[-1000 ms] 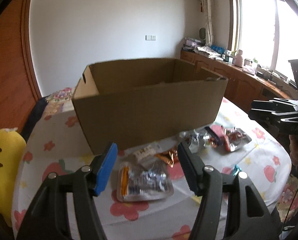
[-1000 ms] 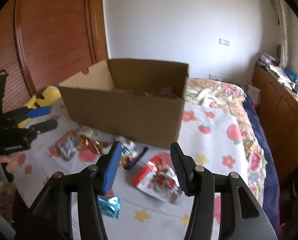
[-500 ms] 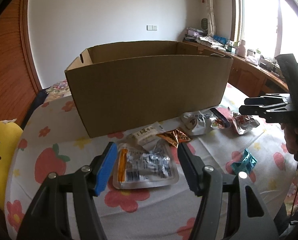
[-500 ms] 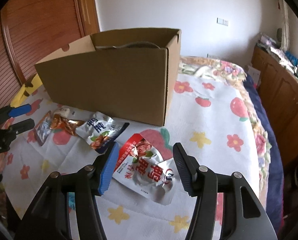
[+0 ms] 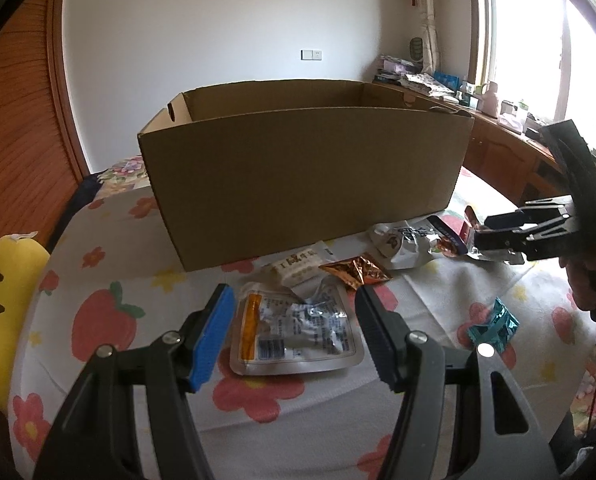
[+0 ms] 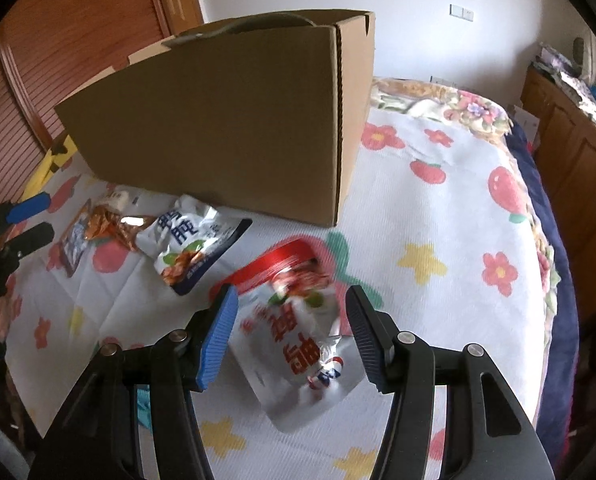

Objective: Organize snacks
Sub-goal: 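Lower the left gripper to the clear tray packet while the right gripper approaches the white-and-red pouch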

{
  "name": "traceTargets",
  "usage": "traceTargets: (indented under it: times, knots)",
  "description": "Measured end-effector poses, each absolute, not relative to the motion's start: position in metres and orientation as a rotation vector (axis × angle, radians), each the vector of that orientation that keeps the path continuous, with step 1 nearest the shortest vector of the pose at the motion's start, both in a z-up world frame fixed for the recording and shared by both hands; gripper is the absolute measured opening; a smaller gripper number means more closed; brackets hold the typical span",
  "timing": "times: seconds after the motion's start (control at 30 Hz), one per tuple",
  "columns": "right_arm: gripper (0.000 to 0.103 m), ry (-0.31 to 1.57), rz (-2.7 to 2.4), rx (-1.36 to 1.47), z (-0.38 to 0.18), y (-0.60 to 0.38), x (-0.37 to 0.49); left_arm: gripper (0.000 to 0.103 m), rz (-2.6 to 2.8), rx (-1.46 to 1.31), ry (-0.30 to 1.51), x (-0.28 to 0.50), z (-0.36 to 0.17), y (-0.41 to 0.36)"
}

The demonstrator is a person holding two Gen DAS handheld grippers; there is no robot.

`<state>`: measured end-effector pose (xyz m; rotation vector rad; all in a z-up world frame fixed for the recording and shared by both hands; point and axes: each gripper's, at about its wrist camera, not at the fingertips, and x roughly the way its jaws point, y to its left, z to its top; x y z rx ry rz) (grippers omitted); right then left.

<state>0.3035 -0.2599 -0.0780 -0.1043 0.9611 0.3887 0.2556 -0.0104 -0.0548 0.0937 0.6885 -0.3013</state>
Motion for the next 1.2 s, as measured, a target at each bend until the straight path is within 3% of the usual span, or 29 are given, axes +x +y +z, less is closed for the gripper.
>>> traceTargets:
  times: [0.7,1.2]
  knots:
    - [0.063,0.919,0.341,-0.201,-0.090,-0.250,0.286,0.063,-0.281,0.118,0.725,0.262,-0.061,-0.015]
    - [0.070,0.924,0.331,-0.194,-0.092,-0.251,0.289,0.073,-0.292,0.117,0.892,0.292,-0.082,-0.026]
